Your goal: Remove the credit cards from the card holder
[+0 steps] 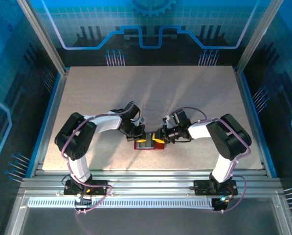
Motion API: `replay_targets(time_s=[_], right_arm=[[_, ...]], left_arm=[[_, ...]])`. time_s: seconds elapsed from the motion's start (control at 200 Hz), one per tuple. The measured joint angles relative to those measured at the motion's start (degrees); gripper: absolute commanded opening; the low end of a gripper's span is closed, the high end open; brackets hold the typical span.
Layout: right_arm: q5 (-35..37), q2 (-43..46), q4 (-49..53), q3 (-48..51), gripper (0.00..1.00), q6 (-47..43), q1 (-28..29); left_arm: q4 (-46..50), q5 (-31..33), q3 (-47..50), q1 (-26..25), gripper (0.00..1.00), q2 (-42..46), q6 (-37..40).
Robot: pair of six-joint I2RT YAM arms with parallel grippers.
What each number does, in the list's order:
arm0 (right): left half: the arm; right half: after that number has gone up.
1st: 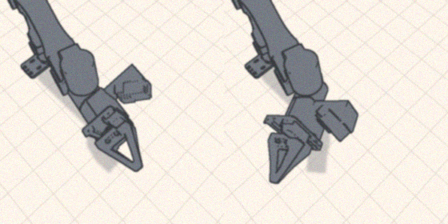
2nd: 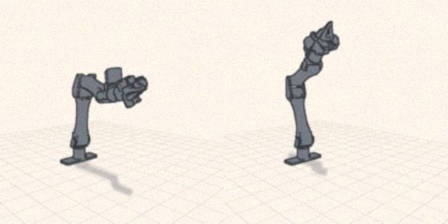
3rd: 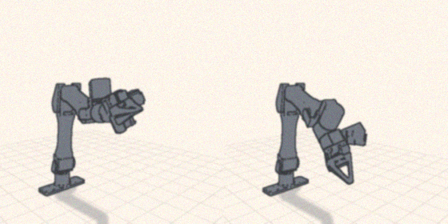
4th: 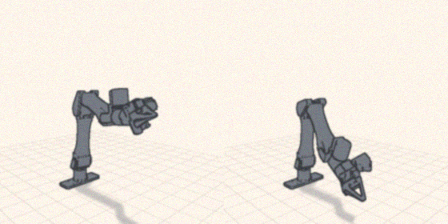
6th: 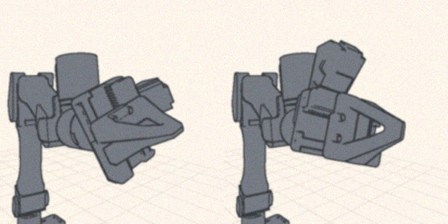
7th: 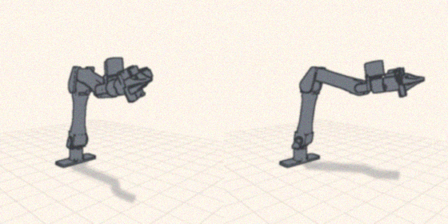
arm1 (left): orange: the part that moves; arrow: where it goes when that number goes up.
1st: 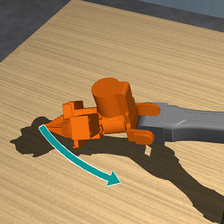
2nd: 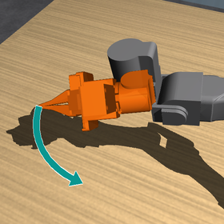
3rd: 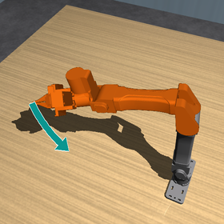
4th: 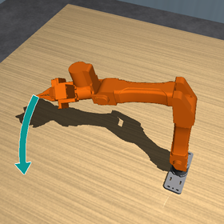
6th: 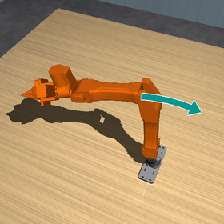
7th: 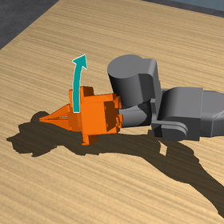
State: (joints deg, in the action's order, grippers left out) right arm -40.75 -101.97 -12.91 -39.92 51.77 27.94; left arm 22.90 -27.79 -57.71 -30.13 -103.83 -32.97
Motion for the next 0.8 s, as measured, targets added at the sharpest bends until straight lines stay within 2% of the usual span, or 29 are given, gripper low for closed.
replay_targets(time_s=[0.385,0.8], right_arm=[[0.0,0.0,-1.7,1.4,0.06,1.4,0.0],[0.2,1.6,1.5,1.4,0.03,-0.4,-1.3]], left_arm=[[0.3,0.2,0.0,0.0,0.01,0.0,0.2],[0.7,1.0,0.0,0.0,0.01,0.2,0.6]])
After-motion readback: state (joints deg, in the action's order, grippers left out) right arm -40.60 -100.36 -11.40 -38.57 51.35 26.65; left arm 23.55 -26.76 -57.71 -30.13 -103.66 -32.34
